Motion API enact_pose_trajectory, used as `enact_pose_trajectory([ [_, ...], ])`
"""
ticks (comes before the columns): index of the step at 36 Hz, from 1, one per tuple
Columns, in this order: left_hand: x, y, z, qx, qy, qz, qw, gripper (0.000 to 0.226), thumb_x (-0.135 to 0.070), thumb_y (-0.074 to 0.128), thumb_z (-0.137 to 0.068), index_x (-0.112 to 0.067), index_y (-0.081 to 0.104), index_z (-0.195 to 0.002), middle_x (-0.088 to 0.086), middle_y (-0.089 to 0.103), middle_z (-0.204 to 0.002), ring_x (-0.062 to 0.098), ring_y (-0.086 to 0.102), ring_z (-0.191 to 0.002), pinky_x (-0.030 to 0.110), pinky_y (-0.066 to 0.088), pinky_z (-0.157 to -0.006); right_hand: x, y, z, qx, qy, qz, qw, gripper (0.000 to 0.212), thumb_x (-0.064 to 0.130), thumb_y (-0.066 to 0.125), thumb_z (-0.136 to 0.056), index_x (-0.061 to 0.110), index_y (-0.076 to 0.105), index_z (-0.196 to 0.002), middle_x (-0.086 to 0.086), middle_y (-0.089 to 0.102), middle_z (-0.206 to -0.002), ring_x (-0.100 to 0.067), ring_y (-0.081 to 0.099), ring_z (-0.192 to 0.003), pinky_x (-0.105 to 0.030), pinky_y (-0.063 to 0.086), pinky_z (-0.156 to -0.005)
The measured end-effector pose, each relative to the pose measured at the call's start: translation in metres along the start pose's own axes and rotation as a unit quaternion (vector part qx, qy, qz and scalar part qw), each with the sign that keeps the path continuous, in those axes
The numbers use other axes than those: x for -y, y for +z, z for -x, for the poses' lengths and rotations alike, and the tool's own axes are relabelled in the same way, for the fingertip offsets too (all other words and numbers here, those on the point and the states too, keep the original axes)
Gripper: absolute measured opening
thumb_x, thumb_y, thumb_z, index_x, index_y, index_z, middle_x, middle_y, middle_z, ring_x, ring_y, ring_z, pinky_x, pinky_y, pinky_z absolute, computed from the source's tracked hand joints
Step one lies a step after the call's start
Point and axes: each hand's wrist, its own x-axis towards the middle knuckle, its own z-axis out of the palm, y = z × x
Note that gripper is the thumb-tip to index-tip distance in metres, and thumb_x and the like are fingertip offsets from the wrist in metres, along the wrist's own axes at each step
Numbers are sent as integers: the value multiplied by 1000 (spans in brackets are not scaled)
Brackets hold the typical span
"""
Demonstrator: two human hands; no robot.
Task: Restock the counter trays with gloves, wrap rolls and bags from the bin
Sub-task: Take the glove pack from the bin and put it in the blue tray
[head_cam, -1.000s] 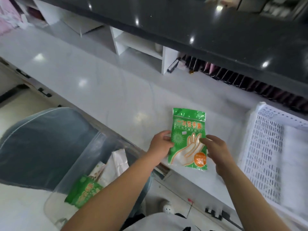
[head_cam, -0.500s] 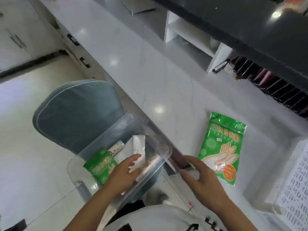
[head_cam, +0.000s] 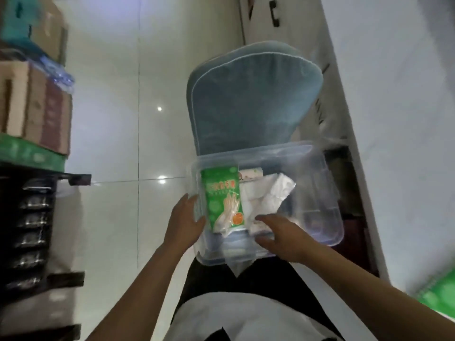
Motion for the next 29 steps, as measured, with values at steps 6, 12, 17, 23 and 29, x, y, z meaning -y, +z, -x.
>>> enact_pose_trajectory([
  [6, 23, 11, -16, -31, -115, 140, 983, 69, -16, 64, -88, -25, 34, -150, -3, 42, -147, 23, 40, -137, 32, 38, -103, -21, 28, -70, 55, 90, -49, 993, 60, 41, 67, -88, 19, 48, -141, -10, 54, -143, -27, 52, -126, -32, 41, -102],
  [12, 29, 28, -31, -57, -168, 235, 956, 67, -13, 61, -88, -31, 37, -148, -15, 43, -121, 3, 47, -102, 16, 41, -78, -50, 48, -148, 33, 209, -137, 968, 69, 39, 70, -87, 12, 42, -144, -17, 63, -126, -15, 56, -72, -24, 43, -64],
  [17, 29, 38, -36, -38, -183, 243, 952, 70, -20, 60, -90, -33, 30, -152, -8, 45, -149, 20, 47, -133, 42, 43, -109, -51, 61, -210, -5, 197, -212, 957, 66, 31, 74, -85, 8, 46, -140, -17, 65, -118, -24, 61, -84, -24, 44, -65],
  [23, 35, 49, -36, -51, -189, 249, 949, 75, -22, 62, -90, -38, 25, -153, -8, 39, -156, 18, 44, -137, 45, 40, -112, -46, 73, -260, -4, 214, -364, 906, 63, 13, 73, -85, 11, 45, -141, -6, 55, -110, -18, 55, -83, -27, 38, -63],
  [29, 38, 48, -34, -49, -201, 271, 940, 67, -21, 63, -90, -40, 34, -147, -14, 50, -142, 16, 52, -129, 36, 46, -102, -38, 86, -273, -50, 221, -418, 880, 31, -4, 62, -84, 2, 66, -115, -17, 71, -110, -29, 69, -89, -36, 55, -77],
])
